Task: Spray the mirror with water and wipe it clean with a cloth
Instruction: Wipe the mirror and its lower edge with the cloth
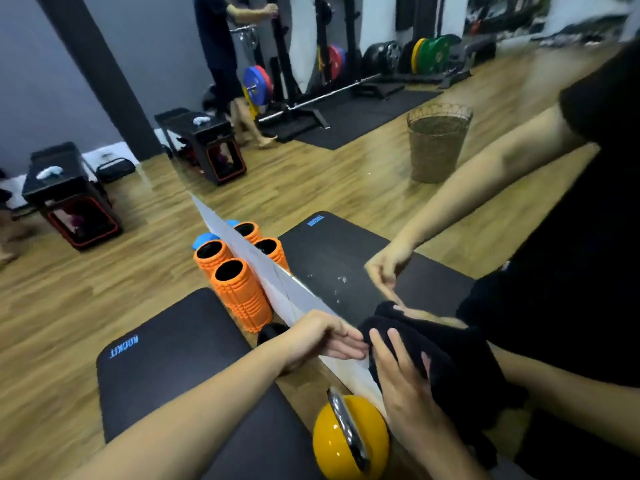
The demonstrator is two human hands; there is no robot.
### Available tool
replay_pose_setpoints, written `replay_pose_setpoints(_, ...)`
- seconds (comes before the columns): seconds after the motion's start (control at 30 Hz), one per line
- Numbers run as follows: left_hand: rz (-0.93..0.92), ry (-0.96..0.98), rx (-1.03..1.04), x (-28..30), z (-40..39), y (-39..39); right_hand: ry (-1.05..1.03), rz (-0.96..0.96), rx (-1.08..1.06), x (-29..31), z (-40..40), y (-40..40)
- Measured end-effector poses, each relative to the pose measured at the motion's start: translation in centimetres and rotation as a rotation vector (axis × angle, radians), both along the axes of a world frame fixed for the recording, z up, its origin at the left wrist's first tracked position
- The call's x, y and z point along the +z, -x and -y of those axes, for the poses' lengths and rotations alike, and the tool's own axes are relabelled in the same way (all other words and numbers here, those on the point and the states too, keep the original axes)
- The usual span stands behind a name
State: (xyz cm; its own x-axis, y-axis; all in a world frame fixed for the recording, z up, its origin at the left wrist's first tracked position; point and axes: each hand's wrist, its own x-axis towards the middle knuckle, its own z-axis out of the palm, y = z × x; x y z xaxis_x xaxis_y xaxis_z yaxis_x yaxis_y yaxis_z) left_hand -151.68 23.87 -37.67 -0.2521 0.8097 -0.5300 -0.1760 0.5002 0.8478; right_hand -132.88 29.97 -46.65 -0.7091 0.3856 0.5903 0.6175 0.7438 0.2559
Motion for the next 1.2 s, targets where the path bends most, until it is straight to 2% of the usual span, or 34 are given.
replay_pose_setpoints(0.07, 0.032, -0.103, -0.048, -0.5, 0.0, 1.6, -0.058, -0.028, 0.024, -0.3, 0.7, 1.4)
replay_pose_setpoints(0.2, 0.154, -0.233, -0.006, -1.5, 0.7, 2.7, -0.180, 0.128, -0.058, 1.0, 0.4, 2.6)
replay_pose_setpoints(0.37, 0.051, -0.515, 0.058, -0.6, 1.6, 3.7, -0.326, 0.058, -0.080, 4.9, -0.6, 5.4)
replay_pose_setpoints(0.43, -0.036, -0.568, 0.050, -0.5, 1.1, 4.0, -0.370, 0.020, -0.109, 4.9, -0.9, 6.1)
replay_pose_setpoints(0.6, -0.214, -0.538, -0.007, -1.6, -1.0, 5.2, -0.447, 0.050, -0.075, 2.5, -1.7, 5.7)
replay_pose_setpoints(0.73, -0.459, -0.589, -0.205, -1.4, -3.2, 7.4, -0.492, 0.034, -0.100, 1.5, -1.6, 6.1)
replay_pose_setpoints(0.83, -0.547, -0.585, -0.344, -0.9, -4.0, 8.5, -0.398, 0.050, -0.110, 1.0, -1.1, 6.1)
replay_pose_setpoints(0.93, -0.502, -0.534, -0.395, -1.3, -3.8, 9.0, -0.327, 0.063, -0.105, 1.1, -0.8, 5.9)
replay_pose_setpoints(1.03, -0.491, -0.445, -0.358, -1.4, -3.3, 8.6, -0.298, 0.091, -0.113, 1.5, -0.5, 6.1)
replay_pose_setpoints(1.13, -0.505, -0.448, -0.351, -1.2, -2.6, 7.7, -0.259, 0.088, -0.112, 2.0, -0.4, 5.9)
replay_pose_setpoints(1.2, -0.446, -0.436, -0.340, -0.8, -2.6, 7.5, -0.252, 0.061, -0.145, 1.8, -0.2, 6.0)
